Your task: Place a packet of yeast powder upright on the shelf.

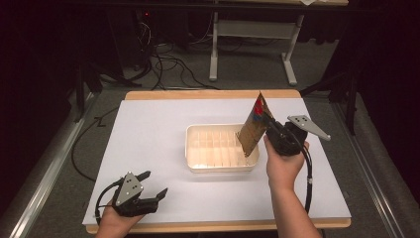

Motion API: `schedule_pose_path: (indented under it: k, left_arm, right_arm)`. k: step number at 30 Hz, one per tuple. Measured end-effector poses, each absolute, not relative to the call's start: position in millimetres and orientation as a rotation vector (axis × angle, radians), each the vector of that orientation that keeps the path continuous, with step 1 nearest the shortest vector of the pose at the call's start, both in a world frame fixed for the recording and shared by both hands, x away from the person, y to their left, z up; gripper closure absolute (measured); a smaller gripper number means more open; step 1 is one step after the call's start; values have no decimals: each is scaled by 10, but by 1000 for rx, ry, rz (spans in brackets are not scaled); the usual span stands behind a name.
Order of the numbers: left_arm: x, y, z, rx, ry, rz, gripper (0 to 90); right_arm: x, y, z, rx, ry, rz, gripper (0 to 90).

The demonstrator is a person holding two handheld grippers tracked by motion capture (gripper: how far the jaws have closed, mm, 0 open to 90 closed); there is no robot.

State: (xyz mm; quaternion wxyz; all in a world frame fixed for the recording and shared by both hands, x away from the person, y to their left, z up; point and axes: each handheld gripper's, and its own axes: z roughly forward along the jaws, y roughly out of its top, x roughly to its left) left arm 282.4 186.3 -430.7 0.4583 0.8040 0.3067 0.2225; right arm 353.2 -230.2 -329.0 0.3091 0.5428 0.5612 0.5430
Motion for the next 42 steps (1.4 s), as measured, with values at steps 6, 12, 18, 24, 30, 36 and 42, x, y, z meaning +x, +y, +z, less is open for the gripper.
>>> schedule_pose_path:
  k: [6, 12, 18, 24, 30, 36, 42]
  left_arm:
    - [2822, 1861, -4305, 1980, 753, 547, 229]
    - [2822, 1866, -4303, 1978, 754, 545, 229]
    - [2818, 1865, -4303, 1977, 753, 543, 229]
    - [2817, 1843, -4314, 1986, 746, 538, 230]
    - [2812, 1838, -4312, 1986, 744, 541, 230]
    - [2809, 1857, -4307, 1979, 751, 539, 230]
    - [2815, 1862, -4311, 1979, 751, 536, 231]
  right_arm:
    - [3582, -2208, -3337, 1429, 1497, 1410, 883]
    - [3612, -2133, -3372, 1424, 1506, 1399, 882]
    - [3611, -2092, -3383, 1418, 1513, 1402, 882]
    - [3601, -2069, -3392, 1422, 1514, 1416, 881]
    - [3603, -2042, -3398, 1420, 1520, 1430, 881]
    - [3645, -1996, -3426, 1438, 1533, 1445, 881]
    - [3680, -1930, -3424, 1438, 1550, 1448, 881]
